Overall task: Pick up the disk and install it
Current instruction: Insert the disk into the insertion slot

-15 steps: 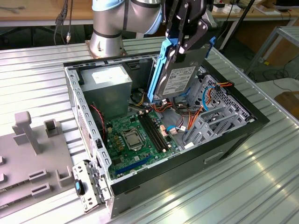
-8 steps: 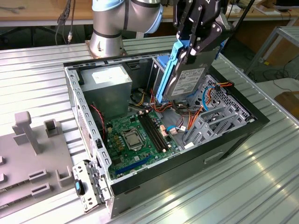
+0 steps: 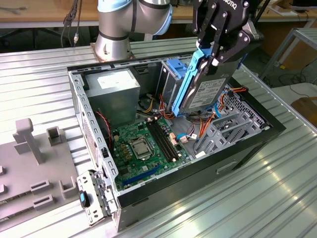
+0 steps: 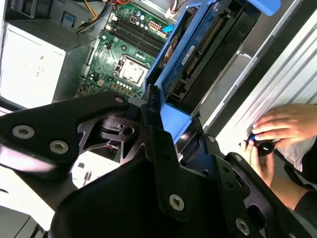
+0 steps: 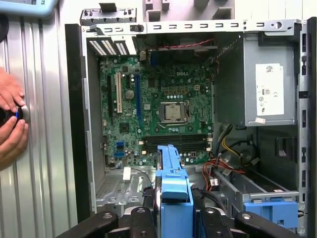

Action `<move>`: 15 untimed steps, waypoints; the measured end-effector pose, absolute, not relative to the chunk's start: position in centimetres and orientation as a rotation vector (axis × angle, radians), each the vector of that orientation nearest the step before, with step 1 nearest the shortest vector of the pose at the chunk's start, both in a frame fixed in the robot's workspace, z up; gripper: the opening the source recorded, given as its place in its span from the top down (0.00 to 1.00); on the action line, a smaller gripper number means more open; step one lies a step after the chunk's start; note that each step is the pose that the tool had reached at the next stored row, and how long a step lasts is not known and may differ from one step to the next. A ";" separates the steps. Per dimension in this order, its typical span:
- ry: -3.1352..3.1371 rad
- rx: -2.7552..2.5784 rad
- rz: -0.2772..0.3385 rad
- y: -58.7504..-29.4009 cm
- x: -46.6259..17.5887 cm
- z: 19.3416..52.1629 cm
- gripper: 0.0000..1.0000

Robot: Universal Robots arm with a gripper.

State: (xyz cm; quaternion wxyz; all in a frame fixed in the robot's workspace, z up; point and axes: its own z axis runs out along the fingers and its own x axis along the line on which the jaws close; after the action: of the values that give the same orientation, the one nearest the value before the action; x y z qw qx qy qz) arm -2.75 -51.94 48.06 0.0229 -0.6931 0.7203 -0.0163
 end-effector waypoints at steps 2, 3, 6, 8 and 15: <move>2.232 -2.147 -0.052 -51.9 -2.7 48.1 0.63; 2.232 -2.147 -0.053 -51.9 -2.7 48.1 0.63; 2.232 -2.147 -0.053 -51.9 -2.7 48.1 0.63; 2.232 -2.147 -0.053 -51.9 -2.7 48.1 0.63; 2.232 -2.147 -0.053 -51.9 -1.0 48.1 0.63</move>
State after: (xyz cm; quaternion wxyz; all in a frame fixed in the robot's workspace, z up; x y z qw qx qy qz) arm -1.00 -51.95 48.06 0.0222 -0.6930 0.7204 -0.0170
